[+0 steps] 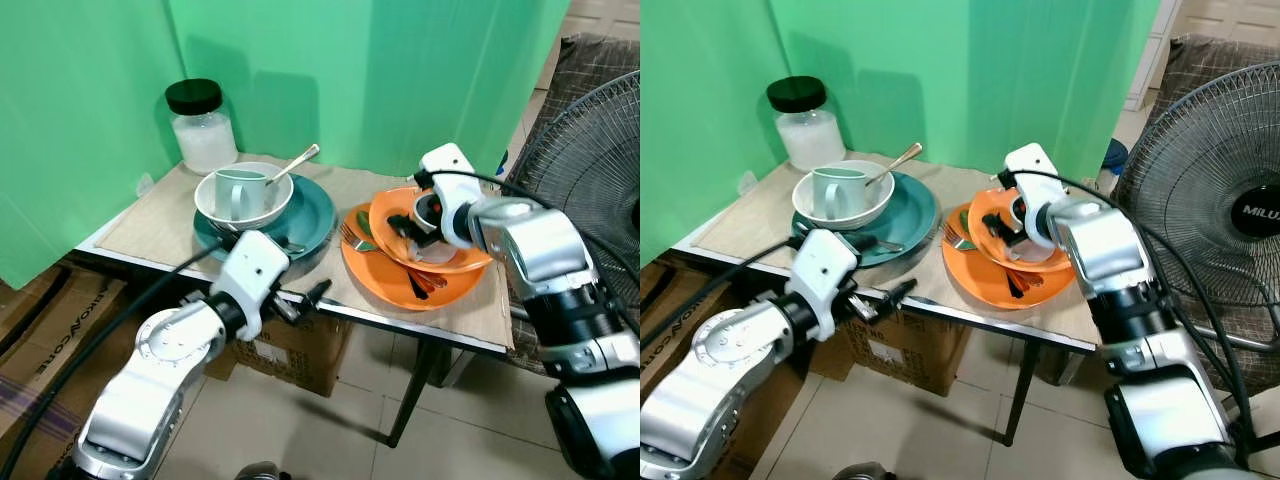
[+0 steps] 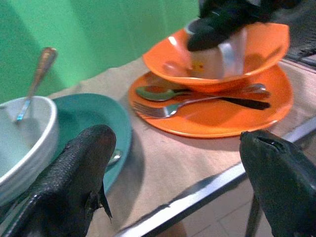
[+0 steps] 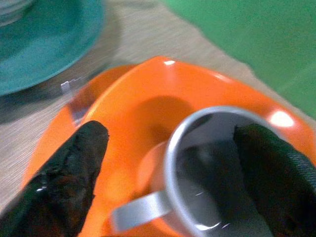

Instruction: Setting the table

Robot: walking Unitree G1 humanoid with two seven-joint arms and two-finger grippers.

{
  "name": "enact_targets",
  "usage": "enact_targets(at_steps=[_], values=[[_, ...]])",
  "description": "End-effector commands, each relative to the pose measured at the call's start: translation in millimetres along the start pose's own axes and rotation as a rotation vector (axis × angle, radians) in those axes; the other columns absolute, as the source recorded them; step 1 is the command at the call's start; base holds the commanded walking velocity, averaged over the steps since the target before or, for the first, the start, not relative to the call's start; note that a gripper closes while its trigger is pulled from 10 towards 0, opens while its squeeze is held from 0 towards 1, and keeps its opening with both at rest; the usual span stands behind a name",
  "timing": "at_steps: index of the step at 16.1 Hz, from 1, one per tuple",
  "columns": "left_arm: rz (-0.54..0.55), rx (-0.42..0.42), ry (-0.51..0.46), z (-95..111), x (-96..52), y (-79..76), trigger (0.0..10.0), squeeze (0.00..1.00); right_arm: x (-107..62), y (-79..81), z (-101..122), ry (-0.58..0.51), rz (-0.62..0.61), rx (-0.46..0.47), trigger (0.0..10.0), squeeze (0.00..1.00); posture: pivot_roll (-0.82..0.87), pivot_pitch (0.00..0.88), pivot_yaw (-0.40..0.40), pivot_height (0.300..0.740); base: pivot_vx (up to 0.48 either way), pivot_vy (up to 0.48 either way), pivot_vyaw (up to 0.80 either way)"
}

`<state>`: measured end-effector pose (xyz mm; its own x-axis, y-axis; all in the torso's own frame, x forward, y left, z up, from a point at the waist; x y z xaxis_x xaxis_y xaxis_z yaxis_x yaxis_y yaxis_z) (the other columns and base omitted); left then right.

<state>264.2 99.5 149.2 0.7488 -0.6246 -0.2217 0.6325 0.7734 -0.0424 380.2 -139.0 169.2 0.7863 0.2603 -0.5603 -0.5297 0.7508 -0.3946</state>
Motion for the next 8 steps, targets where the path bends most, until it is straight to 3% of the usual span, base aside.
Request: enact_targets(at_steps=[1, 8], values=[[-0.009, 0.020, -0.004, 3.6, -2.1, -3.0, 10.0, 0.00, 3.8, -1.4, -2.2, 0.021, -0.030, 0.024, 0.0, 0.00, 0.09, 0.000, 0.027, 0.740, 0.000, 0.000, 0.00], [-0.004, 0.026, 0.003, 3.0, -3.2, -2.9, 10.0, 0.00, 6.4, 0.0, 1.0, 0.055, -0.041, 0.027, 0.0, 0.00, 0.10, 0.000, 0.019, 0.740, 0.000, 0.000, 0.00]])
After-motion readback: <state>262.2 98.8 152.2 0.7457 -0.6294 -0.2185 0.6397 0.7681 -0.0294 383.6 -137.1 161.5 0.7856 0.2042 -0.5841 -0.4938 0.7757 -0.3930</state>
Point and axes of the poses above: a point about 5 cm out from each wrist's last joint towards the gripper, its own x axis pointing out of the wrist towards the gripper, its own z axis along the axis of the wrist's last joint, y = z × x, the point moved 3 cm from there along x, pointing out of the wrist towards the gripper, and after that the axes turned 15 degrees about -x, right-handed, at the moved point
